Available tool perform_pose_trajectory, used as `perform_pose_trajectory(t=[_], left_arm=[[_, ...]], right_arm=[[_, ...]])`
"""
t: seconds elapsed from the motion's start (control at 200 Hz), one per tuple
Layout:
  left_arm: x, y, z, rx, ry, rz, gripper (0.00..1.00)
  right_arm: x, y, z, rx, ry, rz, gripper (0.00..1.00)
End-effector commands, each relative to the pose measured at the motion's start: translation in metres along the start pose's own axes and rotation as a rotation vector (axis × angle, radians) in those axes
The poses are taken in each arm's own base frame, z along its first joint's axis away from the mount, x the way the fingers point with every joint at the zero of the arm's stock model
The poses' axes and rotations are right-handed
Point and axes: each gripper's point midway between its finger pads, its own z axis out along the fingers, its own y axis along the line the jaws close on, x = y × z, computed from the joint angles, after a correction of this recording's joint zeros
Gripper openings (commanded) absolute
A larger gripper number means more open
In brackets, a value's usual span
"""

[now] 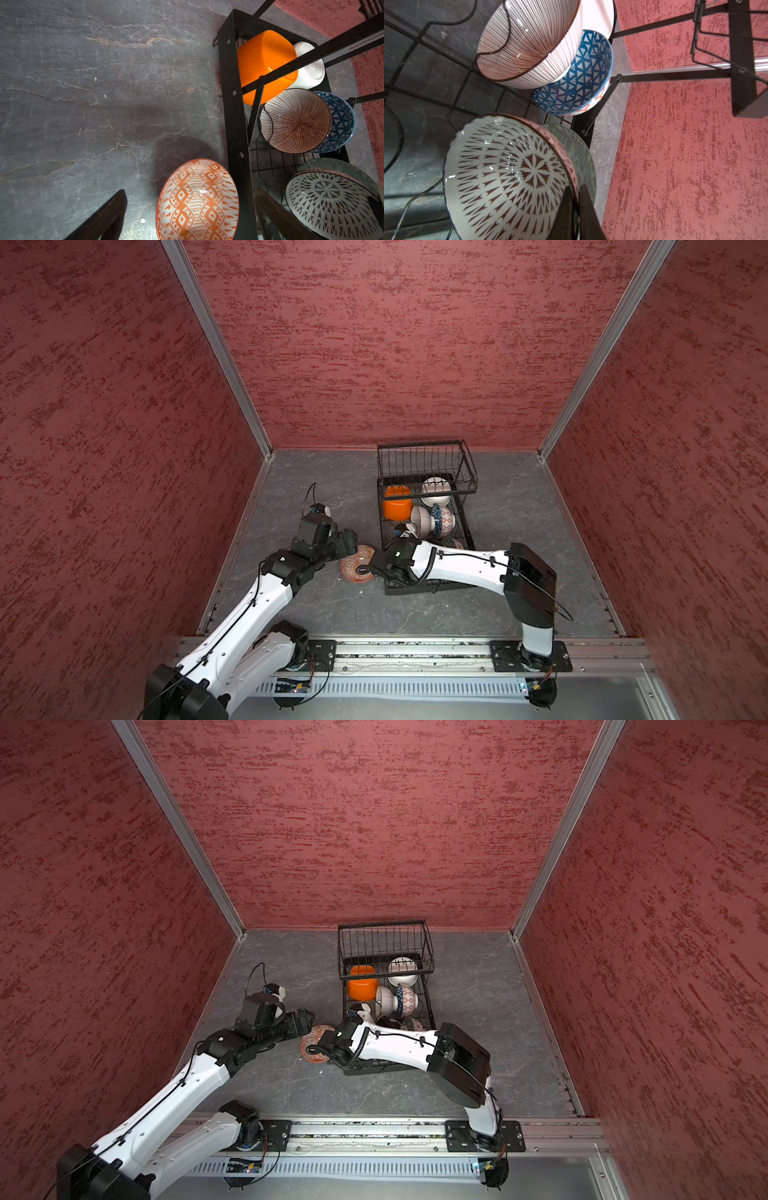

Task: Load bowls into a dish rack
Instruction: Place the bowl in the dish rack.

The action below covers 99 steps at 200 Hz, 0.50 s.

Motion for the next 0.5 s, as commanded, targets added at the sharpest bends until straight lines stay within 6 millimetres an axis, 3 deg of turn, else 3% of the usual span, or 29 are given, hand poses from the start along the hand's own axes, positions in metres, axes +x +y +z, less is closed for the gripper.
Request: perform_pose_trajectory(t=[0.0,0.491], left_arm=[[0.002,0.003,-0.002,-0.003,0.002,0.01,0.95],[0.0,0.007,-0.002,-0.01,-0.001,0.0,0.95]], right_arm=[[-0.008,-0.011,-0.005,0.061,-0.037,0.009,0.0],[-0.005,-0.004,0.005,0.092,-0.021,-0.046,0.0]])
